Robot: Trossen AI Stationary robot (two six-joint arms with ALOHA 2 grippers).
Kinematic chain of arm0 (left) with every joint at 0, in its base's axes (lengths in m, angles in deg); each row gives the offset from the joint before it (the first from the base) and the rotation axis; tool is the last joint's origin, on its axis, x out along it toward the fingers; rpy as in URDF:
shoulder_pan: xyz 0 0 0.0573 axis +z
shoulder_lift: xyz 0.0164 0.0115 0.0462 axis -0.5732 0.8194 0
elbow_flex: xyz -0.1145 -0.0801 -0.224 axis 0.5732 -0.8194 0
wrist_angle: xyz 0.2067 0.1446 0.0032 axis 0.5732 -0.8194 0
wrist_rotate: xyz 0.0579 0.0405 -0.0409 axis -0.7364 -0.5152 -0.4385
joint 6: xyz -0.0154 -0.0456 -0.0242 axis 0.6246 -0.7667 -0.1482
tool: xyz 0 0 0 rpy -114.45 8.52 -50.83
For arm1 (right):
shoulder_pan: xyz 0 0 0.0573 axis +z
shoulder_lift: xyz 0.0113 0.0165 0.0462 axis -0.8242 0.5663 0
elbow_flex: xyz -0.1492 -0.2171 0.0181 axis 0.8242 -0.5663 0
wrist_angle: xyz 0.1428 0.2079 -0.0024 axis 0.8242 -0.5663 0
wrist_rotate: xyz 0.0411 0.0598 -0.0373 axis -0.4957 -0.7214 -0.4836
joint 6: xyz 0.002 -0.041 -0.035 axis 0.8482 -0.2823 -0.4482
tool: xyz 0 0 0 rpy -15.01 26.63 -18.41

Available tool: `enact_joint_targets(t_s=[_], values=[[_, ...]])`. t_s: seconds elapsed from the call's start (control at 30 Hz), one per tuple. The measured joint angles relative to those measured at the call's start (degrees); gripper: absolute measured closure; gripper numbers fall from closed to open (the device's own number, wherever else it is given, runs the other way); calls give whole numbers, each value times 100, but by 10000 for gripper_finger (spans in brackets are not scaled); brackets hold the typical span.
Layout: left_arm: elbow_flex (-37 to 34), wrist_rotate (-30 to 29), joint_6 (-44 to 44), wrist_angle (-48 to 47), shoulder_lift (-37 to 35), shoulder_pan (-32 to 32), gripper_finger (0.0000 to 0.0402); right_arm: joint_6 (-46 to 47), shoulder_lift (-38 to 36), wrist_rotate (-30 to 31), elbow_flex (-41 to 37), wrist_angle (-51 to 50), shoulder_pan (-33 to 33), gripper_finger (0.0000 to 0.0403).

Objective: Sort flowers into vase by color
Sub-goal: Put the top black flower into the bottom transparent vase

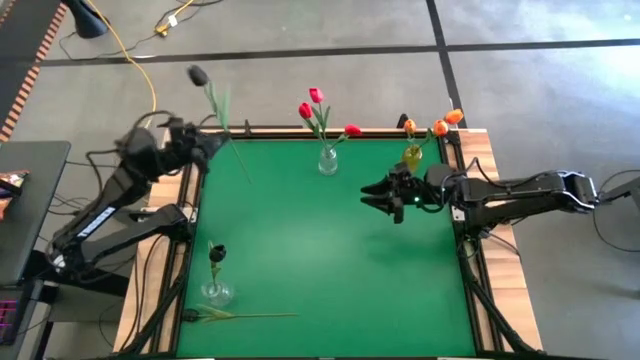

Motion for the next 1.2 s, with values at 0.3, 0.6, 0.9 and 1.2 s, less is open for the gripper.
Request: enact_joint_targets(t_s=[0.3, 0.6, 0.9, 1.2], values=[[184, 1709, -113, 1001, -20, -41, 401, 49, 0, 4, 2, 430, 4, 158], [183, 2930, -143, 2056, -19, -555, 401, 441, 0, 101, 2, 436, 7, 158], [184, 3850, -223, 3129, -25, -1331, 401, 691, 0, 532, 2, 562, 66, 158], [99, 3821, 88, 3246, -23, -2506, 401, 816, 0, 1199, 2, 976, 240, 158]])
